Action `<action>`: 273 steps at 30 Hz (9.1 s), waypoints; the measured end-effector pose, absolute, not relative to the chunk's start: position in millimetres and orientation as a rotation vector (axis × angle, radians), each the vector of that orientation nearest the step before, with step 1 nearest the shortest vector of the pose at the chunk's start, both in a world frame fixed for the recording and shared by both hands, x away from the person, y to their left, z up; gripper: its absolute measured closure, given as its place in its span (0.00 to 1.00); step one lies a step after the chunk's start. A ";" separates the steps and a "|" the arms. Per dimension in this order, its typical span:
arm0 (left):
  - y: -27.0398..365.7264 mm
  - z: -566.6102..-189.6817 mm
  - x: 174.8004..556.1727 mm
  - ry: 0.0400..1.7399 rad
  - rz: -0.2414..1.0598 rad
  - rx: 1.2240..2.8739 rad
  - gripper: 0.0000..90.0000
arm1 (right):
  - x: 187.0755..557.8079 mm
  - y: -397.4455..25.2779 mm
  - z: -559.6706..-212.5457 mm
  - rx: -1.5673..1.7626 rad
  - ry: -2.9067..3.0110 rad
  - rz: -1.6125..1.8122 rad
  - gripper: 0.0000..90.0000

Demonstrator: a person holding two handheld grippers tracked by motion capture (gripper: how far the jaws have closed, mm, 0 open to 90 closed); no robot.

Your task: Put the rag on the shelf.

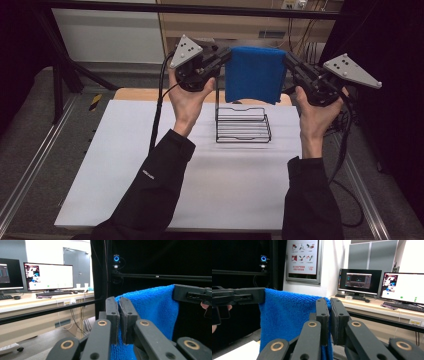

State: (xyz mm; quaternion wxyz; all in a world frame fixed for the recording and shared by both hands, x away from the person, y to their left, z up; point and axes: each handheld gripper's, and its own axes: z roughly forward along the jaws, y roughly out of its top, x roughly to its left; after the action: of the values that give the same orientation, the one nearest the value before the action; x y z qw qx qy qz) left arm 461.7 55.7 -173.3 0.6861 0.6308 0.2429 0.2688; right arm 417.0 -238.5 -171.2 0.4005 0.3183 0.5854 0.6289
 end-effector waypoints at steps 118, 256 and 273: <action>55.1 -261.7 467.9 0.554 0.469 1.834 0.87 | 442.9 -261.3 -251.8 0.896 1.895 1.436 0.92; 270.9 -438.1 360.3 0.932 0.438 2.000 0.11 | 359.1 -260.7 -433.6 1.157 2.274 1.389 0.01; 270.8 -447.3 357.0 0.931 0.415 2.019 0.11 | 351.2 -266.1 -445.9 1.160 2.323 1.358 0.01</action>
State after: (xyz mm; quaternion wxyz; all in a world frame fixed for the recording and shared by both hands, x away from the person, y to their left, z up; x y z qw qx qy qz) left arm 357.0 270.8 -447.3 0.4259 0.8076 0.3726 0.1660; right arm 351.2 -266.1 -445.9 0.1056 0.3936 0.7883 0.4610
